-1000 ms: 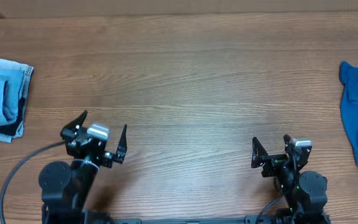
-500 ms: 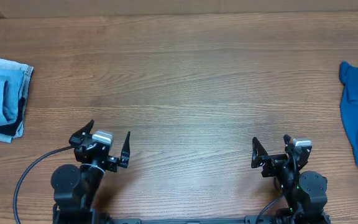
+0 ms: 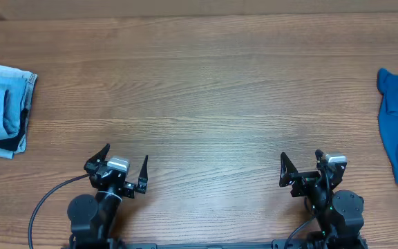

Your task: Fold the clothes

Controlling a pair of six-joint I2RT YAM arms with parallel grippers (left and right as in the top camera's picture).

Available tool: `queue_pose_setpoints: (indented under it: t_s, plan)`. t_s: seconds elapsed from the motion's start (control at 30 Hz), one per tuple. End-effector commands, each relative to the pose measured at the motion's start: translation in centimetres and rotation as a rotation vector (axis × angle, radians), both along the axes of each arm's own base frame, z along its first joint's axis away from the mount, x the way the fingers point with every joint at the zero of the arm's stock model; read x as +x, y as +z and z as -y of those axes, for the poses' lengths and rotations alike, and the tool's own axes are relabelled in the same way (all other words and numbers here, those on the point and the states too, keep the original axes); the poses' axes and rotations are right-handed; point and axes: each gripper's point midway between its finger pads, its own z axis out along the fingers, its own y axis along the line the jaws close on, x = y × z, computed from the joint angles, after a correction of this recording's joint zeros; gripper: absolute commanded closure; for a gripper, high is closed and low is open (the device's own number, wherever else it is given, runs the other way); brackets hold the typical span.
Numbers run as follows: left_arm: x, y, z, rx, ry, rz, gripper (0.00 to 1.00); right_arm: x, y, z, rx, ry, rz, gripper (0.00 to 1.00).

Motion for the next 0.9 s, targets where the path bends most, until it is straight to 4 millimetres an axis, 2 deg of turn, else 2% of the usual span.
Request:
queue_pose_setpoints:
  t_s: [0.0, 0.23, 0.4, 0.87]
  plan:
    - [0.1, -0.5, -0.4, -0.020, 0.025, -0.004, 0.00, 0.0, 0.0, 0.1, -0.002, -0.006, 0.007, 0.00]
    - [0.2, 0.9, -2.7, 0.005, 0.159, 0.067, 0.00, 0.0, 0.0, 0.1, -0.002, -0.006, 0.007, 0.00]
    - [0.2, 0.7, -4.2, -0.008, 0.258, 0.060, 0.00, 0.0, 0.0, 0.1, -0.002, -0.006, 0.007, 0.00]
    - [0.2, 0.7, -4.3, -0.008, 0.258, 0.059, 0.00, 0.0, 0.0, 0.1, -0.002, -0.006, 0.007, 0.00]
